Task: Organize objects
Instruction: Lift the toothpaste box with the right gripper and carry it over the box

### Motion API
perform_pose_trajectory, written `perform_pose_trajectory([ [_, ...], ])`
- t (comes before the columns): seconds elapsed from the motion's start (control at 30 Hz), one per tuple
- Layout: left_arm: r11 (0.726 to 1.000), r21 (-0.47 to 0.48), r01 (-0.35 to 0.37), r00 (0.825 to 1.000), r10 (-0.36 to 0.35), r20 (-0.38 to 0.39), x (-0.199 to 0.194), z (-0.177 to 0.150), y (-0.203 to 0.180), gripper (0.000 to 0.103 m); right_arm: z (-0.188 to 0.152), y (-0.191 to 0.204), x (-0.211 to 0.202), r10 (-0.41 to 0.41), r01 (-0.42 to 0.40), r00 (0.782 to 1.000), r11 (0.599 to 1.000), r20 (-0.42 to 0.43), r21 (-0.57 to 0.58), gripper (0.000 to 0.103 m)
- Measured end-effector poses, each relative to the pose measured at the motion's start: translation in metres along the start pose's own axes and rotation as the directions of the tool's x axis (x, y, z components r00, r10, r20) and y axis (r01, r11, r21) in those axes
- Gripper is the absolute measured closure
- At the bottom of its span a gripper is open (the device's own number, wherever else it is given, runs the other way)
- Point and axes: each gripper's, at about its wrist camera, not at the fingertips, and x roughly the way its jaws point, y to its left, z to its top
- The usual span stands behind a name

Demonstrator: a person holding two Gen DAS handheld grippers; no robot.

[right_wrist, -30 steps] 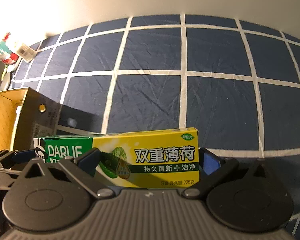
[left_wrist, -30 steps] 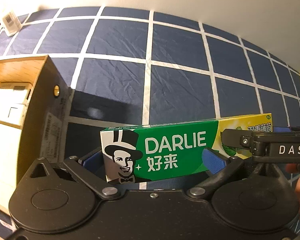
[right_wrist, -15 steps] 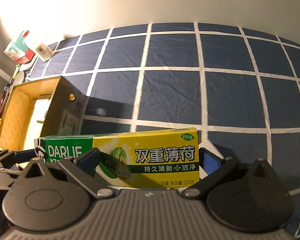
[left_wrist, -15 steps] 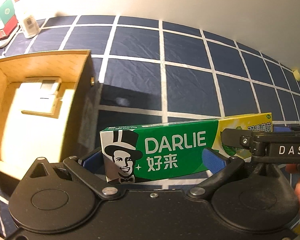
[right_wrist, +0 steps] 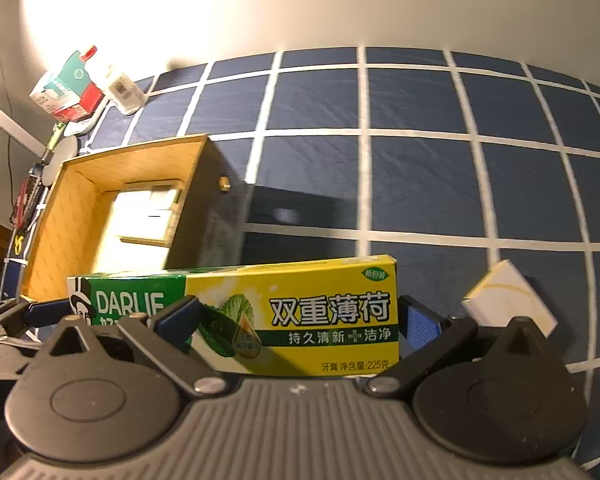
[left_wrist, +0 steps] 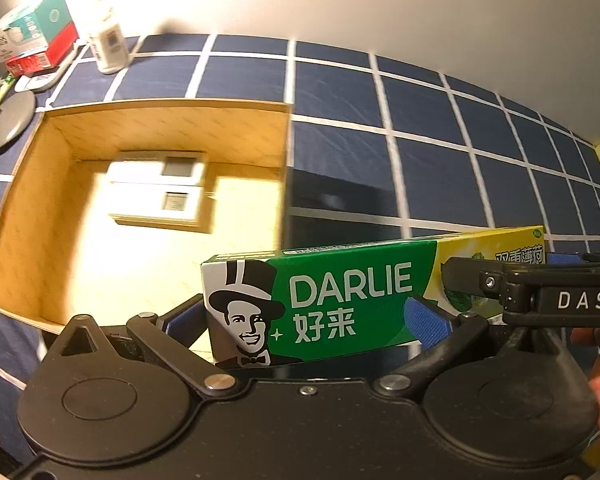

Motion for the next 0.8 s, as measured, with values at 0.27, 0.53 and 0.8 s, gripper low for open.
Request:
perform_pose_trajectory([
  [0.27,1.0,0.025,-0.009,1.0,0.009,0.006,-0.012,0.008,0.067,0.0,0.005,0.068,0.017,0.008,-0.009,1.0,1.0,0.013,0.022,0.0],
  [0.53,0.999,0.045,-0.014,1.0,0.013,0.008,-0.017,0.017,0.127,0.0,0.008,0.129,0.037,0.007,-0.008,1.0,0.999,0.021,0.044,0.0],
  [0.8,0.999,0.044,0.006,1.0,-0.005,-0.018,-0.01,0.024,0.18,0.0,0.011,0.176,0.059,-0.011,0.011,1.0,0.998,0.005,0.057,0.0],
])
